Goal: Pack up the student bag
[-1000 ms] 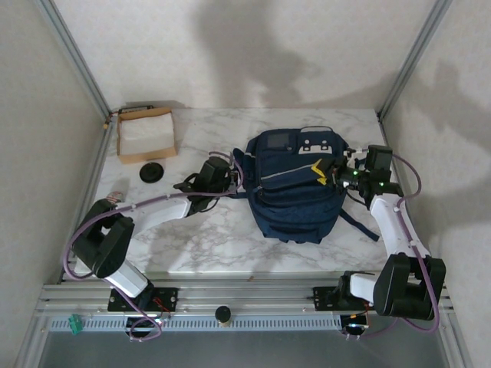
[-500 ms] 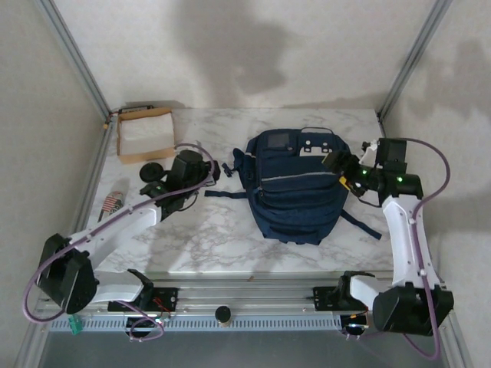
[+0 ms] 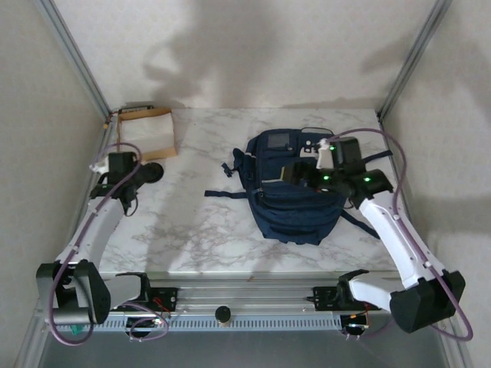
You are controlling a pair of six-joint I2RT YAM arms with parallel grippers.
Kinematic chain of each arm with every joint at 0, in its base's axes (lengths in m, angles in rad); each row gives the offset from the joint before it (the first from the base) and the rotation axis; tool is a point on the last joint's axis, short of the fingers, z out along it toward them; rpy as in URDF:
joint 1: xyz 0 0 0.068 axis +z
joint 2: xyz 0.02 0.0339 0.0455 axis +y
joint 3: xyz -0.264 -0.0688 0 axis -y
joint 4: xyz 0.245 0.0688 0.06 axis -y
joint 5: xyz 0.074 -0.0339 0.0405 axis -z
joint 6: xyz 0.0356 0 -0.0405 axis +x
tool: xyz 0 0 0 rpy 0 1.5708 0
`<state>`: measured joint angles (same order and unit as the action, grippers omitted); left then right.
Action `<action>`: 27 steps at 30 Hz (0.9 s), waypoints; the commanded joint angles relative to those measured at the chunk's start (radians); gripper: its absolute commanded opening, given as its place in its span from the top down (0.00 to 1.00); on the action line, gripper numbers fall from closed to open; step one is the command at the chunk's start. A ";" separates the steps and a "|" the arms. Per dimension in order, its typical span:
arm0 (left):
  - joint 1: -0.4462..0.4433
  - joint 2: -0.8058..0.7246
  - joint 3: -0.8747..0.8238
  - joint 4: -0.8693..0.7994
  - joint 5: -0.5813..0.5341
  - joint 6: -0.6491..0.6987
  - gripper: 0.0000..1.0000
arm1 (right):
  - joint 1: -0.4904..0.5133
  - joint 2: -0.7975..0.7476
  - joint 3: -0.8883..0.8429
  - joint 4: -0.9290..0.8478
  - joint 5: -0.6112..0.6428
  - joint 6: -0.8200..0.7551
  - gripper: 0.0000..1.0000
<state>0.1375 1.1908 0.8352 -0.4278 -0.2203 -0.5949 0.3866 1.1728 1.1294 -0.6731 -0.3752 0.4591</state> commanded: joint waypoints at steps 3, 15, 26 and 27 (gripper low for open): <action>0.209 0.034 -0.028 -0.030 0.023 0.079 0.01 | 0.149 0.087 -0.050 0.252 -0.049 0.052 0.01; 0.324 0.256 -0.038 0.076 0.223 0.085 0.01 | 0.192 0.184 -0.039 0.330 -0.058 0.060 0.01; 0.193 0.184 -0.096 0.017 0.121 -0.004 0.01 | 0.191 0.203 -0.032 0.322 -0.049 0.044 0.01; 0.191 0.165 -0.095 0.001 0.081 -0.014 0.01 | 0.190 0.205 -0.031 0.324 -0.051 0.043 0.01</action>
<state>0.3412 1.4029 0.7502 -0.3618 -0.0731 -0.5629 0.5739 1.3701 1.0840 -0.3618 -0.4377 0.5156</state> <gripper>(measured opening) 0.992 0.986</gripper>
